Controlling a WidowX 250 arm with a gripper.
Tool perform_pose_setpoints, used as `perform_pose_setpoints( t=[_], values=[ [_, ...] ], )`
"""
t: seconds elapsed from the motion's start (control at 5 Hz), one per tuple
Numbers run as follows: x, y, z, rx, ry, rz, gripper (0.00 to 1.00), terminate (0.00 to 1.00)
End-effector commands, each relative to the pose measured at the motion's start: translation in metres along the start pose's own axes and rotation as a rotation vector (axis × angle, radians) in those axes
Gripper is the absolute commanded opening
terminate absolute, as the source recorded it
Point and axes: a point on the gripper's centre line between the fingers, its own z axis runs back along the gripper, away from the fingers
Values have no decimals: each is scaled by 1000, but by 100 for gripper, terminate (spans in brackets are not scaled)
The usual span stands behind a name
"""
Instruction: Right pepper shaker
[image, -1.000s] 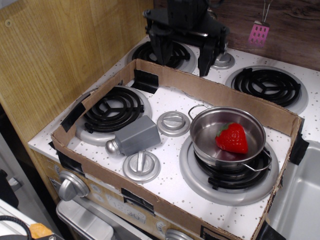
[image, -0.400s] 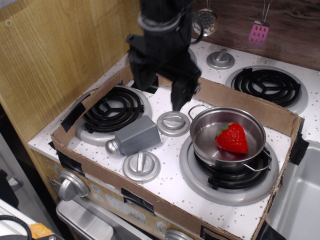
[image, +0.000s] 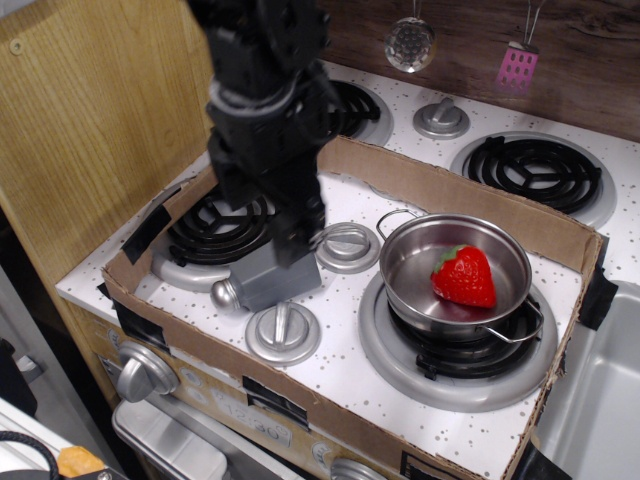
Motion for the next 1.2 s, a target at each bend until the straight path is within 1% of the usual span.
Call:
perform_pose_setpoints(
  t=[0.0, 0.2, 0.4, 0.6, 0.8, 1.0],
  values=[
    [-12, 17, -19, 34, -34, -56, 100, 0],
    [-15, 25, -44, -3, -39, -72, 100, 0],
    [-5, 37, -60, -58, -56, -88, 100, 0],
    [8, 45, -72, -117, -40, -106, 100, 0],
    [14, 48, -75, -139, -36, -117, 100, 0],
    [14, 42, -80, -159, -34, -97, 100, 0]
  ],
)
